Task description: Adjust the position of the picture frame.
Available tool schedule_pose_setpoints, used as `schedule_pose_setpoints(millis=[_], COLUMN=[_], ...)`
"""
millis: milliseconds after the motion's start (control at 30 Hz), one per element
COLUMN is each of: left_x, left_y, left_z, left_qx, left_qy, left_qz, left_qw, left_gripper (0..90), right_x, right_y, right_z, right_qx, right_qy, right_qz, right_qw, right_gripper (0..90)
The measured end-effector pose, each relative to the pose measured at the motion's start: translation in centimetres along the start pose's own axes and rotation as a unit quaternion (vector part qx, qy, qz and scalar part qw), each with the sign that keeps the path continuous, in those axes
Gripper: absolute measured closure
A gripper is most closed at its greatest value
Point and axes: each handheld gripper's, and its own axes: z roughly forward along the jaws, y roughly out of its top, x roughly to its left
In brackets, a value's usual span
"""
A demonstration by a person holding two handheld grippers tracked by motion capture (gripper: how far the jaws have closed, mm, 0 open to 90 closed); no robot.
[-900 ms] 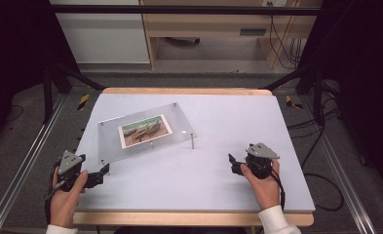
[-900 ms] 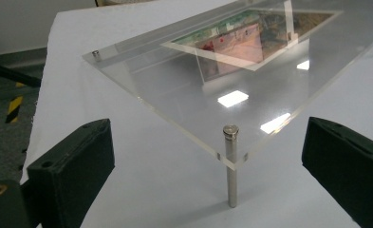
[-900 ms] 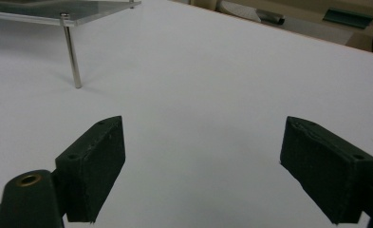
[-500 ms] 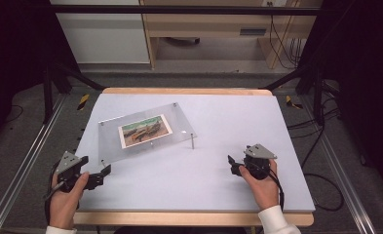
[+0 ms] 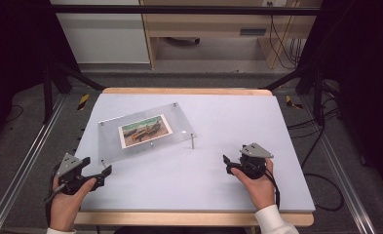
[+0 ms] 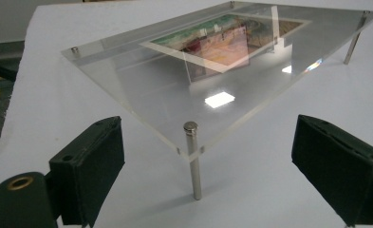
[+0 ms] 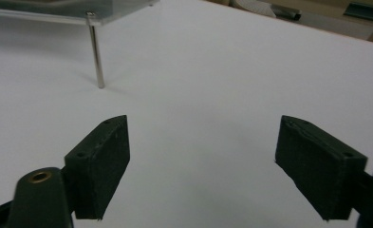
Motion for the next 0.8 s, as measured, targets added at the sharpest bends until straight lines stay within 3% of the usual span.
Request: schedule_pose_setpoints(millis=[100,300,467,567,800], left_x=[-0.3,-0.3,-0.2,-0.2,-0.2], left_y=[-0.1,-0.3,-0.4,-0.4,-0.4], left_z=[0.2,0.2,0.2,0.3,0.4], left_qx=[0.009,0.011,0.010,0.011,0.007], left_qy=[0.006,0.018,0.019,0.018,0.017], left_qz=[0.011,0.012,0.010,0.010,0.011], left_qw=[0.9999,0.9997,0.9997,0.9997,0.9998], left_gripper=[11.3,13.5,16.3,17.0,19.4], right_x=[1.6,4.1,5.2,5.7,6.2], right_y=[1.0,2.7,3.5,3.8,4.5], right_z=[0.9,4.2,7.3,8.8,10.5], right_qx=[-0.008,0.011,0.021,0.023,0.016], right_qy=[0.019,0.064,0.094,0.095,0.099], right_qz=[-0.012,-0.048,-0.029,-0.025,-0.017], right_qw=[0.9997,0.9967,0.9949,0.9949,0.9948], right_gripper=[26.0,28.2,49.6,57.7,63.4])
